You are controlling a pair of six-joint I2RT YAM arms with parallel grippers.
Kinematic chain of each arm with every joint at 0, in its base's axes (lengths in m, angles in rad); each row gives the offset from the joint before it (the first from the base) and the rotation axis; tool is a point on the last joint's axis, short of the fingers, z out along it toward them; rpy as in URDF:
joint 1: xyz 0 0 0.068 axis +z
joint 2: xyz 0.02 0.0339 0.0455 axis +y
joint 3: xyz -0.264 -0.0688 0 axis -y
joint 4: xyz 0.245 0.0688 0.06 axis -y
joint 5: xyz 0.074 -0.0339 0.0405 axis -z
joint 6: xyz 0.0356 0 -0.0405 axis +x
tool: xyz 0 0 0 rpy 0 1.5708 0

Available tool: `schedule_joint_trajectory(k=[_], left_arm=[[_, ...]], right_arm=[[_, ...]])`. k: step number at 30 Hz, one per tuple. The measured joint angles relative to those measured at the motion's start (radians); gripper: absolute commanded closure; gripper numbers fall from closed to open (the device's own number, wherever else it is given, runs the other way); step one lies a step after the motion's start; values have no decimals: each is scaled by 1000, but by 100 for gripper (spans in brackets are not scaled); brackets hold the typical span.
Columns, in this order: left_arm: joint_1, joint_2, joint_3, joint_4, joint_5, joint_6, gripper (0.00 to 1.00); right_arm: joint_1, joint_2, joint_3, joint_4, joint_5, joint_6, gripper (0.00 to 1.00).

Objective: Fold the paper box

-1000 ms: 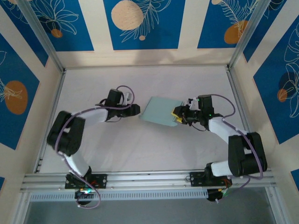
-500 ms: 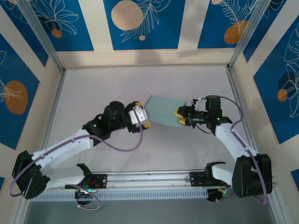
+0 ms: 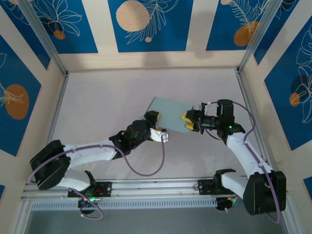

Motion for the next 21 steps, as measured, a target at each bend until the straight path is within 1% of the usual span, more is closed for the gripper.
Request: schedule_joint_trajectory(k=[3,8,9,12,13,15,18,20,21], left_arm=[[-14,43,-9,111,-65,74,36],[-21,48,-14,238,-138,133,46],[-23,47,-15,242,-144,140,48],[-30,45,-23,247,-159,160,53],[-32,41,-23,241,-164,160,54],[-37,23,-23,207,-172,158,57],[-43,-31,-19,104,-180,139,58],[-46,-82,9,-40,-177,87,58],[-46,-105,42,-140,-170,53,58]], right_arm=[[3,-4,0,3,-5,16,63],[3,-11,-5,17,-9,44,62],[3,-12,-6,22,-10,48,59],[3,-14,-6,25,-14,51,40],[4,-16,-6,21,-14,50,36],[4,-25,-5,1,-11,46,28],[2,-55,17,-91,20,7,21],[-4,-82,53,-185,66,-42,20],[-8,-101,77,-238,100,-71,19]])
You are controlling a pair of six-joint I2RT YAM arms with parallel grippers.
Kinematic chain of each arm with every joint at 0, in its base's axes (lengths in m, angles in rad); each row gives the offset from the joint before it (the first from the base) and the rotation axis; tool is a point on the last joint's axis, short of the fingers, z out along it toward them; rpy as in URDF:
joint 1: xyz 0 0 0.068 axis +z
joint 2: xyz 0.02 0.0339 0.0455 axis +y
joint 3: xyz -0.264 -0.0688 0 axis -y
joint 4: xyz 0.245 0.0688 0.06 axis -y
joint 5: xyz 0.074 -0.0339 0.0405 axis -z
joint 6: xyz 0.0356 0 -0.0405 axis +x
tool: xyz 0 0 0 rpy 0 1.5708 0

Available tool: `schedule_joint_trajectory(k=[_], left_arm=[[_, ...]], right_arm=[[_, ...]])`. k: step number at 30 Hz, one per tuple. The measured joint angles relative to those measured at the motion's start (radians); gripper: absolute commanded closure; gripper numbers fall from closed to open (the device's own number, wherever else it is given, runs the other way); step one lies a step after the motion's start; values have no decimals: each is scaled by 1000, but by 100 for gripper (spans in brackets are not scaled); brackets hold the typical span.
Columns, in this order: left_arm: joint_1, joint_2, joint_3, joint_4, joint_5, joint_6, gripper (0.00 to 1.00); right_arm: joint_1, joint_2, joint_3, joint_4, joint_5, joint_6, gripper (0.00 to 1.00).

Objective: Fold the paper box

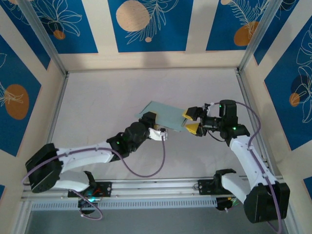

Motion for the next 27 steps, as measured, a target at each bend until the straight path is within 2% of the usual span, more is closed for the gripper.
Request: schedule_joint_trajectory(k=[4,8,12,14,17,21,27], left_arm=[[0,-34,175,-351,52,-141,58],[-1,8,365,-692,119,-272,58],[-1,124,527,-985,197,-385,57],[-1,173,554,-1075,236,-425,58],[6,232,557,-1170,297,-466,61],[27,264,538,-1184,373,-494,63],[71,265,487,-1128,422,-514,68]], right_arm=[[-8,-64,95,-166,139,-132,21],[9,-67,172,-286,251,-260,26],[99,-33,250,-399,410,-392,32],[154,-25,277,-434,501,-456,36],[247,-21,287,-461,629,-556,38],[345,12,287,-484,731,-695,40],[380,100,287,-501,780,-808,44]])
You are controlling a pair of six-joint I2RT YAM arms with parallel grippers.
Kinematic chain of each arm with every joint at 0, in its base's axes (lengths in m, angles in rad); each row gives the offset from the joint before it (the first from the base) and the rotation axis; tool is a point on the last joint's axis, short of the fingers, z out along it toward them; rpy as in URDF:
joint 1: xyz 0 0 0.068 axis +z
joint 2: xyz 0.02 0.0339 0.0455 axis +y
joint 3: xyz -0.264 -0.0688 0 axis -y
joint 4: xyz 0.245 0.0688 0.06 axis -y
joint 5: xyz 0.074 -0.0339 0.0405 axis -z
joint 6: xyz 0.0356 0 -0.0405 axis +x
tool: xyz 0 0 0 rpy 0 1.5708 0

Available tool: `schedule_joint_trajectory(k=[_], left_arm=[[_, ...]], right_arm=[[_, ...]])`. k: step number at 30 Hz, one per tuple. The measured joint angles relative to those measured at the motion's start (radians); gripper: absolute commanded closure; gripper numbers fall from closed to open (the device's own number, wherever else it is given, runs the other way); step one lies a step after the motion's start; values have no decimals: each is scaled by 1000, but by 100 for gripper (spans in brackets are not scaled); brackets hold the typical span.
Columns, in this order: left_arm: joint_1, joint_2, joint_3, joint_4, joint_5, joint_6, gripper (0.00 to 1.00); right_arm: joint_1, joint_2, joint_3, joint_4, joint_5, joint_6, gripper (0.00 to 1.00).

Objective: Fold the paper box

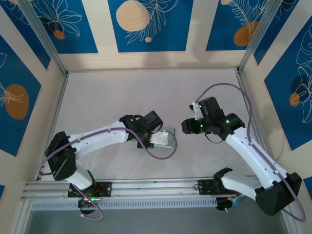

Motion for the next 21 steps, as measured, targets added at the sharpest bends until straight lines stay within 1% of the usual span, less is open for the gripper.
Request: schedule_joint_trajectory(k=[3,5,6,8,11,13,15,16,17,18,21], left_arm=[[43,3,-6,38,42,-17,71],[65,8,-6,66,58,-21,71],[71,12,-6,79,64,-22,70],[79,20,-7,99,72,-27,62],[91,17,-27,158,93,-84,60],[116,10,-58,220,103,-171,69],[180,8,-80,267,113,-288,77],[222,10,-85,281,118,-338,78],[265,10,-89,299,128,-390,78],[303,10,-95,321,140,-438,73],[387,10,-129,378,150,-547,65]], right_arm=[[0,19,0,12,-2,-5,45],[0,23,-3,35,-12,4,43],[0,23,-8,49,-18,14,40],[0,23,-28,87,-25,45,39],[-15,29,-91,156,-56,126,39],[-36,57,-132,196,-93,182,37],[-60,111,-177,248,-129,238,37],[-70,134,-200,275,-147,259,37],[-82,154,-224,303,-166,280,36],[-94,175,-249,333,-190,302,36],[-120,223,-292,388,-249,347,34]])
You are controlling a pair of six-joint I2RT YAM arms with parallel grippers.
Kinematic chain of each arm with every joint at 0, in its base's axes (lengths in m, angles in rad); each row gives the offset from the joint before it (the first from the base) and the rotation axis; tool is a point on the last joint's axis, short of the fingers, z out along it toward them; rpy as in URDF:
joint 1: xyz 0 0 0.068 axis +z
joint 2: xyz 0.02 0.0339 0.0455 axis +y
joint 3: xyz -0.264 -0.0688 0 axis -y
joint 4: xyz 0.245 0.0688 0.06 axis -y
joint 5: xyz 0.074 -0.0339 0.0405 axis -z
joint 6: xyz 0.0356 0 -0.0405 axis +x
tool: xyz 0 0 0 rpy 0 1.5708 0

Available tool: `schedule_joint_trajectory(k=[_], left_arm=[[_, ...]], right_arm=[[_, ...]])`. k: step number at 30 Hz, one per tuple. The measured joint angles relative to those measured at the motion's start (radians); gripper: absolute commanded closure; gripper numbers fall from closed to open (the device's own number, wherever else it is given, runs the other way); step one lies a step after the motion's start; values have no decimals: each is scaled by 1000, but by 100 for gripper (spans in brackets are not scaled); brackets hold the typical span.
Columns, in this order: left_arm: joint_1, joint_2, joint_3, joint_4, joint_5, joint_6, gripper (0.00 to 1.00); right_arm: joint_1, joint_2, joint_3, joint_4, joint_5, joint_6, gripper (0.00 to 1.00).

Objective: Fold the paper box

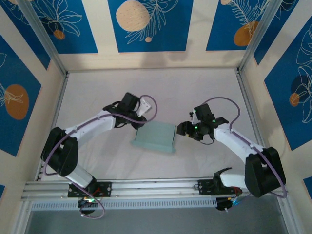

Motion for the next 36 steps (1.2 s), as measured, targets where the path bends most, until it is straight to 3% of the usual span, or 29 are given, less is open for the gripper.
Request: schedule_joint_trajectory(k=[8,15,23,27,36], left_arm=[[115,62,-35,19,137,-163,64],[151,147,-53,28,235,-201,64],[191,186,-54,47,320,-208,75],[214,196,-54,56,365,-208,82],[279,217,-67,90,472,-224,88]], right_arm=[[-8,52,-8,122,-96,56,33],[-30,107,-44,179,-139,80,32],[-32,146,-61,230,-169,86,31],[-32,174,-66,253,-188,93,26],[-36,226,-86,316,-235,108,16]])
